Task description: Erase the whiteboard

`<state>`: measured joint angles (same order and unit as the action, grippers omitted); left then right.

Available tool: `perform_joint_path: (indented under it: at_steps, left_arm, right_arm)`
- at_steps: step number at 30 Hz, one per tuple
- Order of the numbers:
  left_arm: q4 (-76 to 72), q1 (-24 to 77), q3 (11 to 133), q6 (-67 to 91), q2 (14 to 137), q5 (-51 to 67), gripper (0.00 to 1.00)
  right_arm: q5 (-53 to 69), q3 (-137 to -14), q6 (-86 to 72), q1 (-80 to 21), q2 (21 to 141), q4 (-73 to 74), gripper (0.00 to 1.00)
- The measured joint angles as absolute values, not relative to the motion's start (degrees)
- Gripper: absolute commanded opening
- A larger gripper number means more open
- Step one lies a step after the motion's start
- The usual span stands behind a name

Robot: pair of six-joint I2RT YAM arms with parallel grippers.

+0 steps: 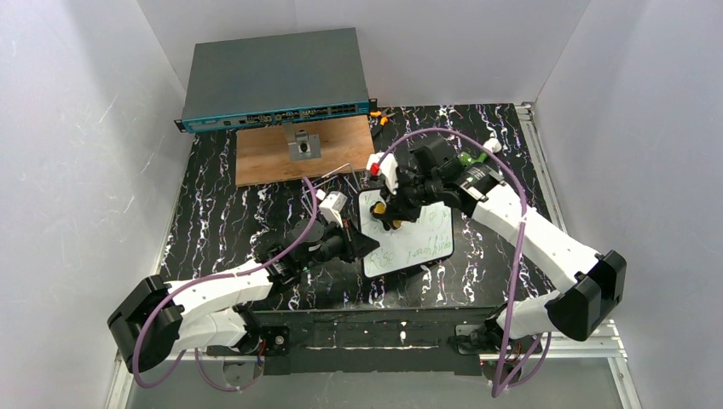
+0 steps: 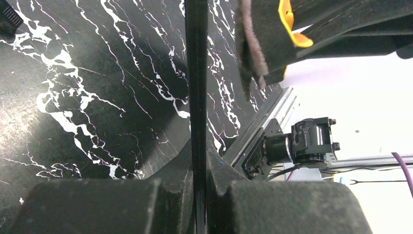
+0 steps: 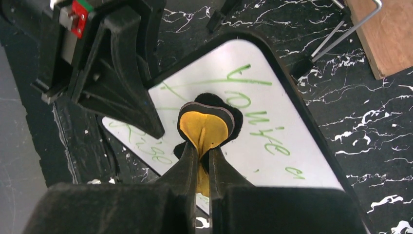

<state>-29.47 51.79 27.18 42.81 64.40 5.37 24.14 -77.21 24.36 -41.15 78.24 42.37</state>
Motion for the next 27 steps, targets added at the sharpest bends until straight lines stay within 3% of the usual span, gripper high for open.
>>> perform_joint_path:
  at_steps: [20,27]
  left_arm:
    - [-32.6,51.4,27.2,44.6,67.5,6.2,0.0]
    - [-36.0,51.3,27.2,44.4,70.3,7.2,0.0]
  right_arm:
    - [7.4,-80.6,19.9,-46.6,82.9,37.5,0.01]
    - [10.7,-80.6,24.4,-46.3,82.8,39.6,0.01]
